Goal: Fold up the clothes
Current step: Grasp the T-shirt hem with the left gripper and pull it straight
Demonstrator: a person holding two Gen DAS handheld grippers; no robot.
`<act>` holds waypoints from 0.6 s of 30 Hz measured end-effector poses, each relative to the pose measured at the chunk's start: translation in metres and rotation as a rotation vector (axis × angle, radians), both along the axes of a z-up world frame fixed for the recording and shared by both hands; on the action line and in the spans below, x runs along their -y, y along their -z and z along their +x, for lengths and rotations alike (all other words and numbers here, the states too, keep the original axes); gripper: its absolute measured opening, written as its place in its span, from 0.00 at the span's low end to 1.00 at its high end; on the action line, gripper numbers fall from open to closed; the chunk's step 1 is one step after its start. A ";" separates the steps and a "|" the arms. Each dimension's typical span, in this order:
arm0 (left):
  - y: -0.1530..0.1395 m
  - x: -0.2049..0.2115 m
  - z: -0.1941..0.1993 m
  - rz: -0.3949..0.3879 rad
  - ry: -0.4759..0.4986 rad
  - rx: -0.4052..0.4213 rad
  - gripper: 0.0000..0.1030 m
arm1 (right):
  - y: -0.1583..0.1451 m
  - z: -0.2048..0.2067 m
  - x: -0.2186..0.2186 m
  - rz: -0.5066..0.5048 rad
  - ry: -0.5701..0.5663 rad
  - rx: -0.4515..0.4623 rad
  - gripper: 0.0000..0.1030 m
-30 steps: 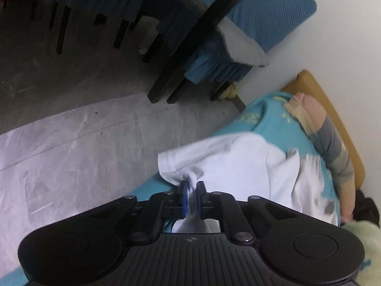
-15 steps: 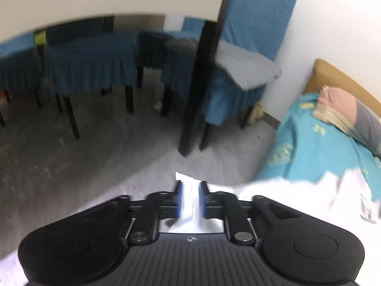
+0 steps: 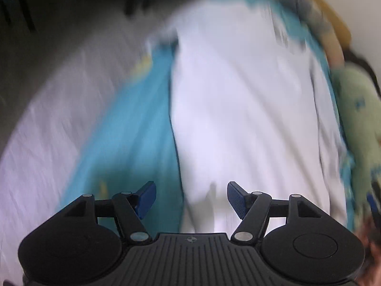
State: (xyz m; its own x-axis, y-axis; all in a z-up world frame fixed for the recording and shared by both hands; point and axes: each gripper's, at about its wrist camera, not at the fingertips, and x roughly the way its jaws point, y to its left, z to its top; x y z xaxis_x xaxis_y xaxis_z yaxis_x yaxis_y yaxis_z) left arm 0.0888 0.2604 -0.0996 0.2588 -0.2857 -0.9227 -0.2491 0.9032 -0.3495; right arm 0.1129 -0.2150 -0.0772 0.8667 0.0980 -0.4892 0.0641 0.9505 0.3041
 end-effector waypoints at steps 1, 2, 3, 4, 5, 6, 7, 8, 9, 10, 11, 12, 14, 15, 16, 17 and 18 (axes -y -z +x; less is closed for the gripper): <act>-0.001 0.007 -0.003 0.002 0.031 -0.008 0.63 | -0.001 -0.007 0.002 0.001 0.005 0.000 1.00; -0.002 0.013 -0.006 0.004 0.061 -0.015 0.63 | -0.002 -0.013 0.006 0.012 0.014 -0.001 1.00; -0.003 0.020 -0.009 0.007 0.092 -0.023 0.63 | -0.003 -0.019 0.009 0.026 0.024 -0.003 1.00; -0.004 0.027 -0.012 0.007 0.120 -0.030 0.63 | -0.005 -0.025 0.013 0.040 0.034 -0.005 1.00; -0.003 0.034 -0.013 0.001 0.142 -0.037 0.62 | -0.006 -0.032 0.017 0.055 0.044 -0.006 1.00; -0.004 0.041 -0.015 -0.002 0.168 -0.042 0.60 | -0.007 -0.036 0.021 0.069 0.051 -0.006 1.00; -0.006 0.047 -0.015 0.010 0.200 -0.037 0.49 | -0.008 -0.039 0.023 0.076 0.057 -0.005 1.00; -0.009 0.054 -0.015 0.044 0.225 -0.030 0.33 | -0.009 -0.041 0.024 0.077 0.063 0.000 1.00; -0.012 0.061 -0.016 0.078 0.251 -0.023 0.23 | -0.009 -0.043 0.026 0.083 0.074 0.005 1.00; -0.015 0.066 -0.016 0.102 0.270 -0.018 0.12 | -0.008 -0.043 0.028 0.110 0.083 0.007 1.00; -0.019 0.065 -0.016 0.100 0.274 -0.017 0.07 | -0.006 -0.043 0.031 0.143 0.089 0.008 1.00; -0.024 0.065 -0.018 0.107 0.285 -0.014 0.04 | -0.004 -0.042 0.034 0.193 0.085 0.010 1.00; -0.035 0.062 -0.022 0.126 0.291 -0.010 0.03 | 0.003 -0.040 0.042 0.305 0.069 0.015 1.00; -0.041 0.059 -0.025 0.136 0.290 -0.009 0.03 | 0.007 -0.039 0.044 0.358 0.068 0.015 1.00; -0.046 0.056 -0.027 0.150 0.289 -0.009 0.03 | 0.012 -0.038 0.046 0.409 0.069 0.015 1.00; -0.051 0.054 -0.032 0.166 0.288 -0.010 0.03 | 0.017 -0.037 0.048 0.463 0.069 0.014 1.00; -0.054 0.053 -0.037 0.176 0.286 -0.008 0.03 | 0.022 -0.034 0.049 0.517 0.068 0.012 1.00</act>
